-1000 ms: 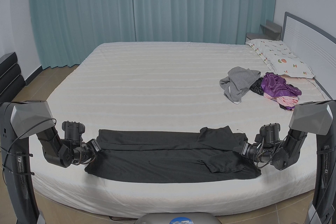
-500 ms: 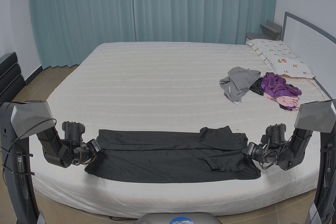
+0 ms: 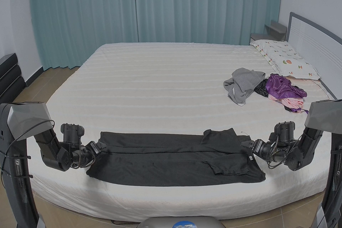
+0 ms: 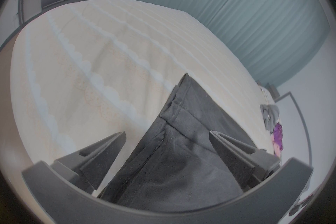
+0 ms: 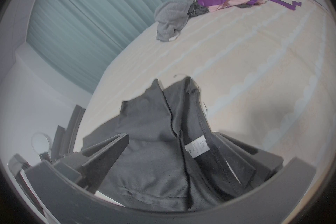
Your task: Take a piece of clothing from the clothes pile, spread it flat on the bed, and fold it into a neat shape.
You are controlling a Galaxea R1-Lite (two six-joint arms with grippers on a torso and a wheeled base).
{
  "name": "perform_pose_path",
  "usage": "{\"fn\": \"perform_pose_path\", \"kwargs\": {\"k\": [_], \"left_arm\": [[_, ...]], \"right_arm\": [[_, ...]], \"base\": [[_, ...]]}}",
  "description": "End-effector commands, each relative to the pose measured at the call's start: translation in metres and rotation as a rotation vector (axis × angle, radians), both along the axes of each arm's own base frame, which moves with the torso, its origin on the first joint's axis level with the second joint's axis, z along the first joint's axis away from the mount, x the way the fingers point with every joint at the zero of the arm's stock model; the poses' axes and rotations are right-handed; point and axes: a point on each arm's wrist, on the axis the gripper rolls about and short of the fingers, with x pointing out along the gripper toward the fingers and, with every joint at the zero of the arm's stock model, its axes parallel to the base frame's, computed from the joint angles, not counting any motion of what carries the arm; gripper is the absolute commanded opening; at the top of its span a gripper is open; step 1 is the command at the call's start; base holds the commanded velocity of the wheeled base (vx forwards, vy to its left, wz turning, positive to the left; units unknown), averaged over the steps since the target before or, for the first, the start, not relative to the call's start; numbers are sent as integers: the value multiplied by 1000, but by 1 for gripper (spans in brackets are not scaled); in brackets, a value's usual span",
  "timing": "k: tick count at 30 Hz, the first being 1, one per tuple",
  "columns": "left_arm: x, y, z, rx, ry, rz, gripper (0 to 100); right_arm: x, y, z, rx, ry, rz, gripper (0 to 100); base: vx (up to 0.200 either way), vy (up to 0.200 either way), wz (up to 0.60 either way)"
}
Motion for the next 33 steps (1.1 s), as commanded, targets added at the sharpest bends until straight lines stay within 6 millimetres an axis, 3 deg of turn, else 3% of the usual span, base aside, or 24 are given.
{"fn": "perform_pose_path", "kwargs": {"k": [1, 4, 12, 16, 17, 26, 33], "left_arm": [[2, 6, 17, -38, -49, 43, 100], [16, 4, 19, -50, -89, 64, 100], [43, -15, -5, 37, -102, 49, 100], [46, -17, -15, 71, -92, 39, 100], [45, -17, -16, 89, -83, 37, 0], [37, -15, -18, 137, -61, 83, 0], [24, -10, -4, 135, -90, 99, 0]], "right_arm": [[0, -1, 23, 36, -48, -28, 100], [1, 6, 16, 51, -23, -28, 100], [8, 11, 0, 28, 2, -61, 100], [8, 10, -1, 27, 5, -63, 100], [9, 10, -1, 28, 3, -65, 100], [12, 10, 0, 36, -3, -74, 100], [17, 12, 2, 39, -18, -73, 100]], "base": [[0, 0, 0], [0, 0, 0], [0, 0, 0], [0, 0, 0], [0, 0, 0], [0, 0, 0], [0, 0, 0]]}}
